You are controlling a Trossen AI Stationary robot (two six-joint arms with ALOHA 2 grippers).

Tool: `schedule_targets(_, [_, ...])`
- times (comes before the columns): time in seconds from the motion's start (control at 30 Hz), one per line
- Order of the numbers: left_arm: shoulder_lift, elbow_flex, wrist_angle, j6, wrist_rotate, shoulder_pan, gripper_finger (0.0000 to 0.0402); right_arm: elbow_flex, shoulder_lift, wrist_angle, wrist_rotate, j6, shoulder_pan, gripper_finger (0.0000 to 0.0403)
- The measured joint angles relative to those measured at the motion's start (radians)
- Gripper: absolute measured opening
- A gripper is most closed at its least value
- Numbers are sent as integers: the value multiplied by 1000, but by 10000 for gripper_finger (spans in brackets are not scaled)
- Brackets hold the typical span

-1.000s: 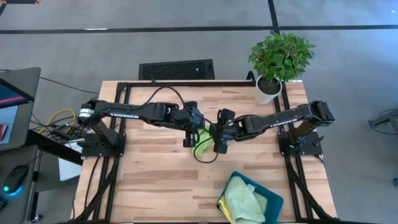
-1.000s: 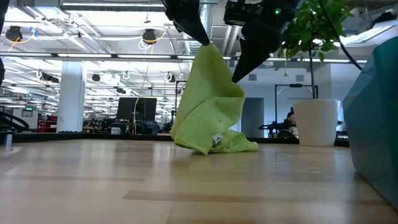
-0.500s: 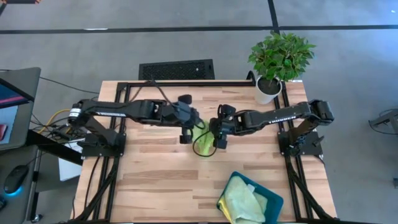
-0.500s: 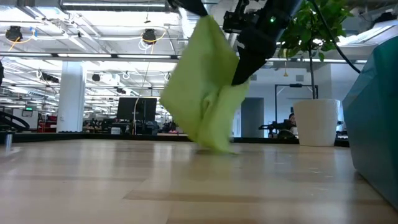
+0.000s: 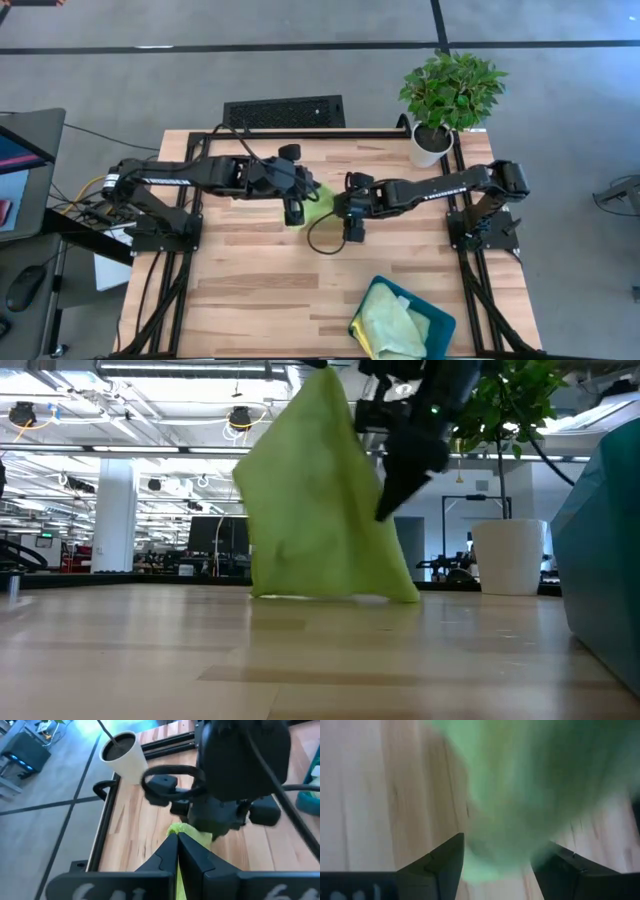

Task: Fold microfiber towels
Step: Fold the green towel

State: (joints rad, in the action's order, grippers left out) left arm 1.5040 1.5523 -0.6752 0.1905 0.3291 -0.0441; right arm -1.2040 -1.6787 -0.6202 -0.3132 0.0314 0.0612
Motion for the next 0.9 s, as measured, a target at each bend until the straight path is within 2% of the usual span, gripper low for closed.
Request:
schedule_targets(0.1, [-2, 19, -7, 7, 0, -2, 0, -7, -27, 44, -2, -32, 0, 240])
schedule_targets(0.17, [-2, 39, -26, 11, 0, -3, 0, 2, -33, 3, -3, -40, -5, 240])
schedule_targets(0.53, [-3, 155, -125, 39, -3, -6, 0, -1, -65, 44, 12, -91, -39, 240])
schedule_targets(0.77, [-3, 207, -158, 88, -79, -8, 0, -1, -65, 108, 108, -175, -59, 240])
schedule_targets(0.9, [-3, 228, -158, 103, -89, -10, 0, -1, -65, 144, 212, -219, -72, 240])
